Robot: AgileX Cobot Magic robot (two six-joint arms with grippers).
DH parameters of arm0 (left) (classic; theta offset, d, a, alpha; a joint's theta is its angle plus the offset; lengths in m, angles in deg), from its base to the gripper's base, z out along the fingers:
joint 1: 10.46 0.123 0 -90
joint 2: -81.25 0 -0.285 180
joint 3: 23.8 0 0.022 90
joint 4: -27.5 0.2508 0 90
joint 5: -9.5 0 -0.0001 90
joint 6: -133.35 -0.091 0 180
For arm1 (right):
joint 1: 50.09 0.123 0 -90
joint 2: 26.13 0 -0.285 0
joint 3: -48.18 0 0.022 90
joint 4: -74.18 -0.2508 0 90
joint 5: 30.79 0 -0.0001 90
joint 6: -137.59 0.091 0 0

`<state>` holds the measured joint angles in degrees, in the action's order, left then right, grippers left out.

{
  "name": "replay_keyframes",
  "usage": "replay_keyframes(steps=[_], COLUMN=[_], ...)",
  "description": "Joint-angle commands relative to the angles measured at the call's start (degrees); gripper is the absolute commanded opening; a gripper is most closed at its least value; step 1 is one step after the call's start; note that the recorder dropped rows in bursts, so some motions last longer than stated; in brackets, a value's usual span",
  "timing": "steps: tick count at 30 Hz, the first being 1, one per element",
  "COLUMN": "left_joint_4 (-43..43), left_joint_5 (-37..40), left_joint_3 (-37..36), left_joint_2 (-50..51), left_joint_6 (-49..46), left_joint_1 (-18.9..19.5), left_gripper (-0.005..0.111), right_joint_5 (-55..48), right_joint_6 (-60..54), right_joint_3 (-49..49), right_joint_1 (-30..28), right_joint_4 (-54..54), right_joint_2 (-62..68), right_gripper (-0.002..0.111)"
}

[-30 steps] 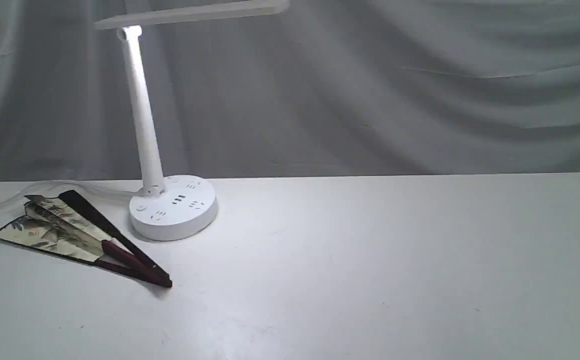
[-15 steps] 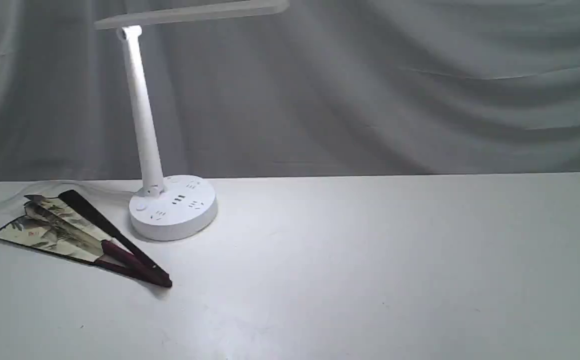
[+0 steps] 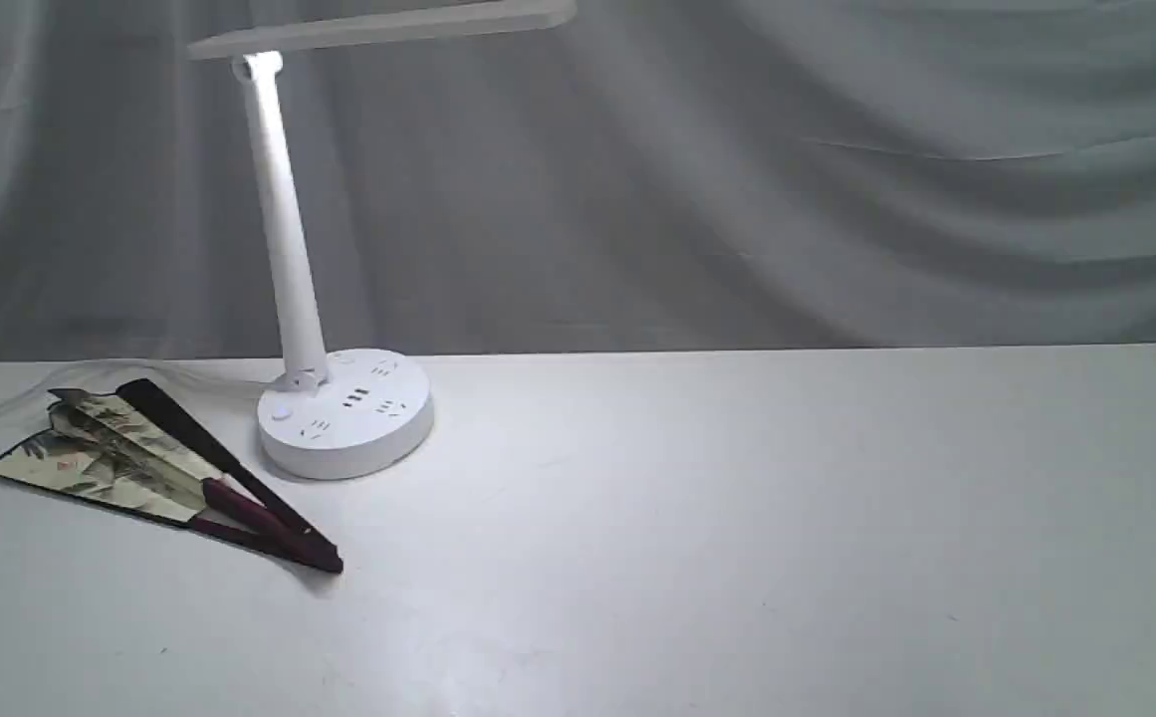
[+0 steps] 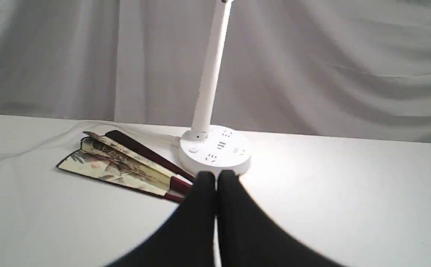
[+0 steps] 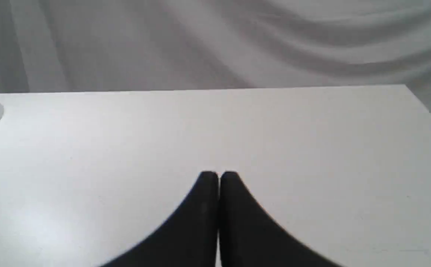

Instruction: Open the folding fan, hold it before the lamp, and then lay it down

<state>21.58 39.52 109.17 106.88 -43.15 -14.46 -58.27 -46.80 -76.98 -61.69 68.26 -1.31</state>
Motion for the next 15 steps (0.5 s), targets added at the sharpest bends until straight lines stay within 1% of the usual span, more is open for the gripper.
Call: replay_keyframes(steps=[1,4,8,12,15], left_joint_4=[0.16,0.16,0.16,0.16,0.16], left_joint_5=[-1.61,-1.61,-2.39,-4.40,-6.43], left_joint_3=[3.21,5.39,7.60,8.88,9.68], left_joint_2=[8.00,13.26,20.54,27.61,33.19], left_joint_6=[0.74,0.74,0.74,0.74,0.74], left_joint_1=[0.02,0.02,0.02,0.02,0.02], left_gripper=[0.001,0.003,0.007,0.015,0.024], right_joint_5=[3.67,4.58,2.82,1.40,-1.65], right_joint_6=[0.19,0.19,0.08,0.08,0.08], right_joint_3=[-0.43,-0.89,-4.86,-10.39,-14.33], right_joint_1=[-0.35,-0.35,-0.35,-0.35,-0.35], right_joint_4=[-0.93,-0.93,-0.93,-1.16,-1.16], right_joint_2=[5.79,11.05,17.37,22.74,26.42], right_gripper=[0.000,0.003,0.014,0.028,0.034])
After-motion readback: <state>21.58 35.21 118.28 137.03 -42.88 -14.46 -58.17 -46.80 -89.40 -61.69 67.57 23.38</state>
